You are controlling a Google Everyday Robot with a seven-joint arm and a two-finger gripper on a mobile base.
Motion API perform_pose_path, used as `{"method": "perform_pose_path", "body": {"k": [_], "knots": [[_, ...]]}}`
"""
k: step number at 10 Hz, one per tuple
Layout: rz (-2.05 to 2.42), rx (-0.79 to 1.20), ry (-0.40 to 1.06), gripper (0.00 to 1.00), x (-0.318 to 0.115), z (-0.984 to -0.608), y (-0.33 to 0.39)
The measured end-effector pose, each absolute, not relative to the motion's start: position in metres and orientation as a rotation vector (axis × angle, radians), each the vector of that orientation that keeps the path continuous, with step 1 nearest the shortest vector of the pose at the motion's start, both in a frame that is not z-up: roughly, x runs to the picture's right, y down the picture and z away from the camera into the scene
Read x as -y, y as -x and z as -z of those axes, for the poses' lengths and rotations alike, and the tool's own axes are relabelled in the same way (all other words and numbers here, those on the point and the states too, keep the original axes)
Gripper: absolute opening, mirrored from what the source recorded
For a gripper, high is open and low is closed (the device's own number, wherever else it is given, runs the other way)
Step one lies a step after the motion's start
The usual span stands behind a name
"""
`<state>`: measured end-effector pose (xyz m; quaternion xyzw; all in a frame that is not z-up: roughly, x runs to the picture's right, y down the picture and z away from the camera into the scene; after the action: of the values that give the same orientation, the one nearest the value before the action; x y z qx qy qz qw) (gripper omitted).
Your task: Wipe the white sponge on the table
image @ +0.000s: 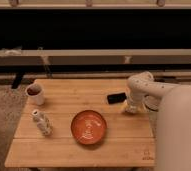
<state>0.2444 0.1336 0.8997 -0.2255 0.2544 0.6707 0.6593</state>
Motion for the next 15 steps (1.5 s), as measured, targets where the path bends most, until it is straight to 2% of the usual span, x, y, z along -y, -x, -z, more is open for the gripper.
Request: {"method": "perform_pose_path", "body": {"k": [10, 12, 15], "knots": [[-1.516, -0.537, 0.469, 0.79, -0.114, -0.912, -0.242], [-1.509, -0.530, 0.463, 0.63, -0.115, -0.912, -0.243], [-1.483, -0.530, 0.457, 0.33, -0.119, -0.905, -0.245]]}}
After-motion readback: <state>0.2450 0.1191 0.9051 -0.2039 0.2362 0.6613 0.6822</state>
